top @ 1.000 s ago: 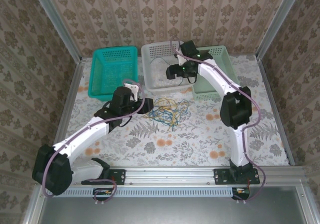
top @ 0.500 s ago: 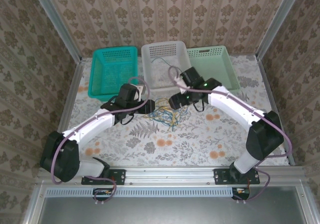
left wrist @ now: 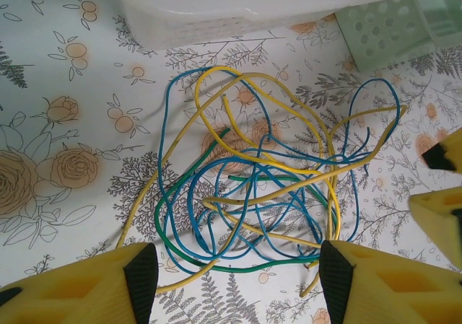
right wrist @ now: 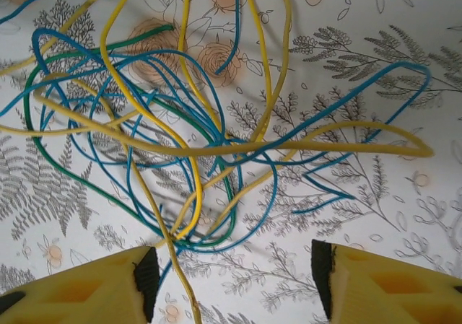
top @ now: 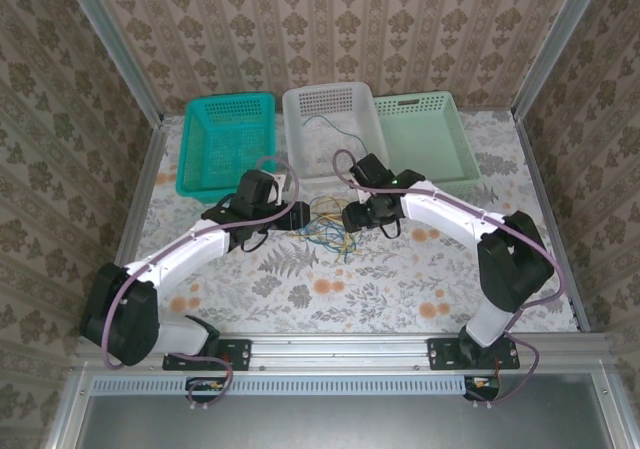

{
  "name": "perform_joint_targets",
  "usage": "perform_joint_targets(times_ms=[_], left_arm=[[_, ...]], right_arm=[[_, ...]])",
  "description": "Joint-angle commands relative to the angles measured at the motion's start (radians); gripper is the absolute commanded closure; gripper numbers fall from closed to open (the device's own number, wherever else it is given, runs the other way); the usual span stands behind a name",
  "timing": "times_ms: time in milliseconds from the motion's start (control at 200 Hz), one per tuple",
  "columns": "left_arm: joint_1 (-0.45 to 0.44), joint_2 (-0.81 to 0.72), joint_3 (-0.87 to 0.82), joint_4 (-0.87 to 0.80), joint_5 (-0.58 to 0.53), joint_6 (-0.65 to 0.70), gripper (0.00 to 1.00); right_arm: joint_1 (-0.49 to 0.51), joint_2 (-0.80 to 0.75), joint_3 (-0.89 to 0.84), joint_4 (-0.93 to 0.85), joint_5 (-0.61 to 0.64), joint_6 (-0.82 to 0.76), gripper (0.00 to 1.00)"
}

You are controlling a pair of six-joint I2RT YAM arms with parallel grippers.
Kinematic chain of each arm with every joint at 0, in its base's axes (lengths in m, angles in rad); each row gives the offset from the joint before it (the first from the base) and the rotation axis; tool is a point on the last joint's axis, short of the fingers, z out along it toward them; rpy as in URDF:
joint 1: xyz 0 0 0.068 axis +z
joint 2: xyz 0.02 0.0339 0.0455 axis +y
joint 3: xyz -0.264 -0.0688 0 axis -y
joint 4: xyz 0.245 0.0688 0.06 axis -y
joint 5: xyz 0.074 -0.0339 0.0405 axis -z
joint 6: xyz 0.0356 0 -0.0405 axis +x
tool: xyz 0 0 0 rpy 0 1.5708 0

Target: Untangle the cables

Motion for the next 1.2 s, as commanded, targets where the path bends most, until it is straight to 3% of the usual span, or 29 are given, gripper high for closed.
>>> perform_joint_targets(times_ms=[0,150,420,520,600,835,1195], left_arm=[[0.004,-0.024,-0.011,0.007,0.004,-0.009,0.37],[0.004,-0.026,-0.022,0.02,0.006,-0.018,0.37],[0.004,-0.034,-0.034,0.024,0.002,-0.019,0.36],[0.004,-0.036,-0.034,0.024,0.003,-0.019,0.36],[0.004,-0.039,-0.036,0.023,0.0,-0.02,0.36],[0.004,-0.033,-0.038,0.034,0.004,-0.023,0.36],[0.003,-0.031,-0.041,0.04,0.001,-0.031,0.36]], right_arm=[[0.003,0.034,-0.029,0.094,-0.032,0.133,0.41],[0.003,0.065,-0.048,0.212,-0.01,0.213,0.46],[0.004,0.115,-0.038,0.273,0.081,0.249,0.59],[0.003,0.136,-0.011,0.245,0.083,0.249,0.73],[0.004,0.13,-0.012,0.231,0.094,0.237,0.76],[0.004,0.072,-0.043,0.233,0.103,0.182,1.0],[0.006,-0.139,-0.008,0.119,0.003,0.114,1.0]])
